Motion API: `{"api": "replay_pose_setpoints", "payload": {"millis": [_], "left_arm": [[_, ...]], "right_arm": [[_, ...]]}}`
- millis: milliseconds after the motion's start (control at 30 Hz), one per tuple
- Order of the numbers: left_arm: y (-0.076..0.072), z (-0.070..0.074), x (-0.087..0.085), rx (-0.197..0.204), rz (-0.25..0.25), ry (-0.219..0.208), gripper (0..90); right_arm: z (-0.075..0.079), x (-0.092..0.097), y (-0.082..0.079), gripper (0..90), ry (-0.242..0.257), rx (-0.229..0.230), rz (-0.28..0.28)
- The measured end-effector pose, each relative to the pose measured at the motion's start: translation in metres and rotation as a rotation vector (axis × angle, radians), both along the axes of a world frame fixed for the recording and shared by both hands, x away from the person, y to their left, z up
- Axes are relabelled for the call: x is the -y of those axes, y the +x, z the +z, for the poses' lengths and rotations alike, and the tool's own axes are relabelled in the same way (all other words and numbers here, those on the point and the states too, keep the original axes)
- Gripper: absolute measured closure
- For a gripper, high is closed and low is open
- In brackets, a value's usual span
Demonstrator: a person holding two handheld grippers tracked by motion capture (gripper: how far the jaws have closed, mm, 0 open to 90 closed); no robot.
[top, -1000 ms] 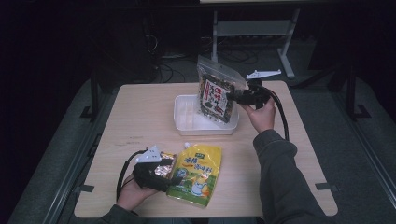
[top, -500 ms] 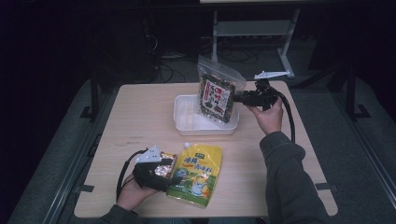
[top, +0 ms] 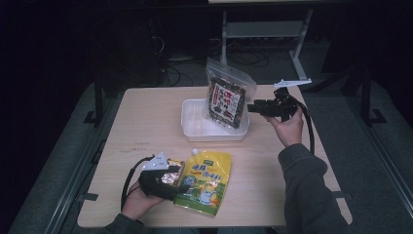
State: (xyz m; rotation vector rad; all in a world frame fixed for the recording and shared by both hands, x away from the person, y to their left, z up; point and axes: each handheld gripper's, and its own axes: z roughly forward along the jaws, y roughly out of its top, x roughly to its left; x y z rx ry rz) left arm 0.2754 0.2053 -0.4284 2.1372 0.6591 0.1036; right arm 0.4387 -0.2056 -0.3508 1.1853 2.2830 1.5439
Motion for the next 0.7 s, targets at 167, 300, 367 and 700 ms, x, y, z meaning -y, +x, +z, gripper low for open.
{"api": "replay_pose_setpoints", "payload": {"millis": [167,300,367,700], "left_arm": [[0.0,0.0,0.0,0.003,-0.007,0.009,18.4],[0.0,0.0,-0.003,0.004,-0.001,0.004,18.4],[0.0,0.001,-0.003,0.006,-0.001,0.004,18.4],[-0.001,0.002,-0.003,0.008,0.002,0.004,18.4]], "right_arm": [[-0.003,0.005,-0.01,48.7,-0.015,-0.03,0.013],[-0.002,0.007,-0.017,47.5,-0.014,-0.037,0.022],[-0.001,0.008,-0.021,46.6,-0.017,-0.039,0.025],[-0.001,0.008,-0.039,42.0,-0.033,-0.069,0.067]]}}
